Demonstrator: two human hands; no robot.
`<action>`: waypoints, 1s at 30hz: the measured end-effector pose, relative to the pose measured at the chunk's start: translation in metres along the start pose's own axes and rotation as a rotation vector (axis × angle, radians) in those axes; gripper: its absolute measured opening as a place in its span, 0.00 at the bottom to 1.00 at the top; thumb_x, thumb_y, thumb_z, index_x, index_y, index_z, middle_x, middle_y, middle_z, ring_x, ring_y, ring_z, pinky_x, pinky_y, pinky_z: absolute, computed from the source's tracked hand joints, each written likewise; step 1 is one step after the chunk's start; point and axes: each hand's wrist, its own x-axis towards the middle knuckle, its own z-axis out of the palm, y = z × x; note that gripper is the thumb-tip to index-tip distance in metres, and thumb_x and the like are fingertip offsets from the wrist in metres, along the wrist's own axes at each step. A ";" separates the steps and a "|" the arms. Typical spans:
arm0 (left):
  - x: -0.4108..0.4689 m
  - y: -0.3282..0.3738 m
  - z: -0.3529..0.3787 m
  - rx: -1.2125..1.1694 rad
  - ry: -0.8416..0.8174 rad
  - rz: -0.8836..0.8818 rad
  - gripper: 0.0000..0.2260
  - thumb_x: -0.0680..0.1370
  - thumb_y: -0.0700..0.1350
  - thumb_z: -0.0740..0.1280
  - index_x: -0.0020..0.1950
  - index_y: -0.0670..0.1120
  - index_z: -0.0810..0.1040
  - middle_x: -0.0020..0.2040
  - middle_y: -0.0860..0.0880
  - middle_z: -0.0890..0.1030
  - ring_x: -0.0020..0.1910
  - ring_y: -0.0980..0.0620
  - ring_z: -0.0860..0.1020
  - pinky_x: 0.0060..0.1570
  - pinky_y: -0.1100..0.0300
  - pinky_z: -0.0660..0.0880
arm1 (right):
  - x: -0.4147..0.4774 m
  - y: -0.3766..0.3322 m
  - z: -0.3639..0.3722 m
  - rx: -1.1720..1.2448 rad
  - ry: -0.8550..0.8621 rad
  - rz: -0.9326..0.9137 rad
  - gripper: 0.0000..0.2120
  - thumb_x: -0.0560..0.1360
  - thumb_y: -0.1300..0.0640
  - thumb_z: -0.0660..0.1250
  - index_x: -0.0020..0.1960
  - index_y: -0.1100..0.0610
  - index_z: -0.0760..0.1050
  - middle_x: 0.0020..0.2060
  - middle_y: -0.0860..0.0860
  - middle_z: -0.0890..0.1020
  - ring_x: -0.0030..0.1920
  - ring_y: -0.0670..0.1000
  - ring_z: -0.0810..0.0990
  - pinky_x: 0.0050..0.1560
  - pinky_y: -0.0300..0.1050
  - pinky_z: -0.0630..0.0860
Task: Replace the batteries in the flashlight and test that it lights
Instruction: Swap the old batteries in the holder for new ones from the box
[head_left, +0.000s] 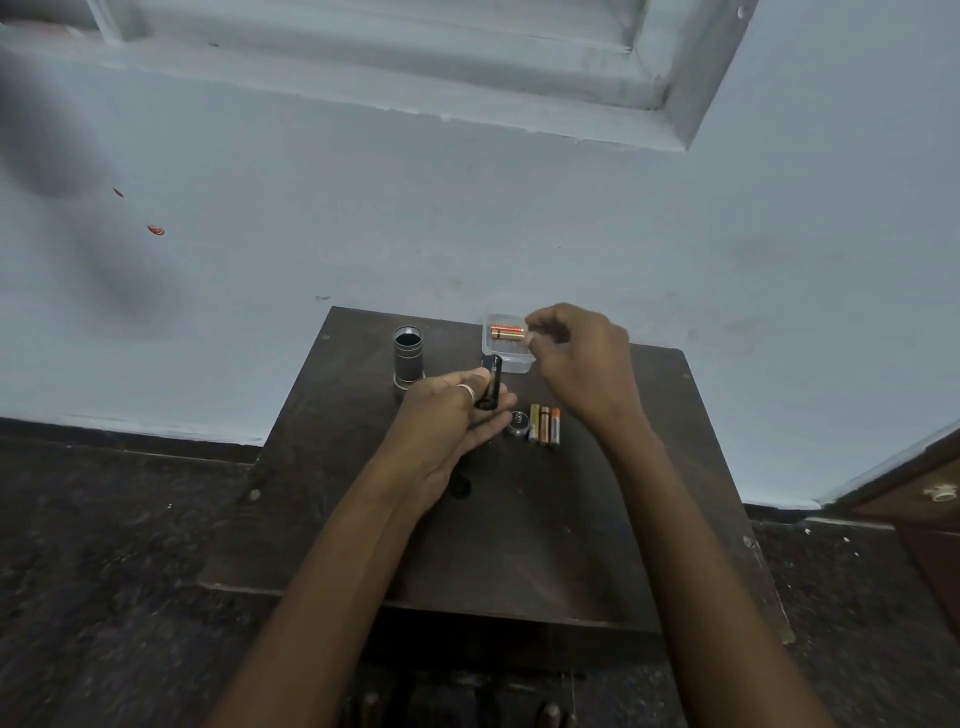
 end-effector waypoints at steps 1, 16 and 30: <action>-0.001 0.000 0.001 -0.001 0.004 -0.002 0.08 0.83 0.39 0.61 0.48 0.40 0.78 0.51 0.39 0.82 0.52 0.47 0.83 0.52 0.56 0.81 | 0.011 0.000 0.004 -0.055 -0.014 -0.015 0.10 0.76 0.61 0.69 0.56 0.58 0.83 0.50 0.52 0.87 0.51 0.49 0.83 0.51 0.34 0.74; 0.000 0.005 -0.004 -0.085 -0.021 -0.042 0.08 0.83 0.38 0.61 0.49 0.38 0.78 0.50 0.39 0.83 0.50 0.47 0.85 0.50 0.55 0.81 | 0.074 -0.010 0.047 -0.670 -0.437 -0.069 0.09 0.75 0.62 0.67 0.54 0.57 0.81 0.52 0.57 0.81 0.50 0.60 0.81 0.44 0.46 0.74; 0.002 0.004 -0.005 -0.146 -0.051 -0.087 0.09 0.84 0.38 0.60 0.52 0.35 0.77 0.49 0.39 0.84 0.47 0.48 0.86 0.47 0.58 0.82 | 0.000 -0.035 -0.010 0.166 -0.015 0.079 0.04 0.76 0.59 0.71 0.49 0.51 0.79 0.33 0.41 0.81 0.36 0.37 0.81 0.39 0.29 0.74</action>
